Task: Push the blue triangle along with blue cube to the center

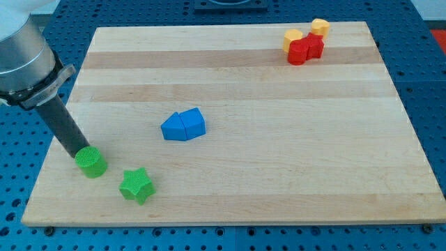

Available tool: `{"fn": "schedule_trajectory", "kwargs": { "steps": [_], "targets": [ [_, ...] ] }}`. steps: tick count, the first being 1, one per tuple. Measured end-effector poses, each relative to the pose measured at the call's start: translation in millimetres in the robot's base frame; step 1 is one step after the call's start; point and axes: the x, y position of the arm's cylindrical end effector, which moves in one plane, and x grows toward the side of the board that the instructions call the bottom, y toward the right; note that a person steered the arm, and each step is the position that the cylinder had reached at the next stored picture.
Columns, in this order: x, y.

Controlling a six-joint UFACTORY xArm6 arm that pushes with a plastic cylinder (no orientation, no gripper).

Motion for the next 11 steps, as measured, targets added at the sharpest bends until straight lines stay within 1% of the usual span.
{"fn": "schedule_trajectory", "kwargs": {
  "steps": [2, 4, 5, 6, 7, 8, 9, 10, 11],
  "targets": [
    [11.8, 22.0],
    [12.1, 59.1],
    [12.1, 59.9],
    [-7.9, 32.3],
    [-69.4, -0.9],
    [-147.4, -3.0],
    [-220.0, 27.5],
    [-287.0, 115.0],
    [-320.3, 199.3]
  ]
}}
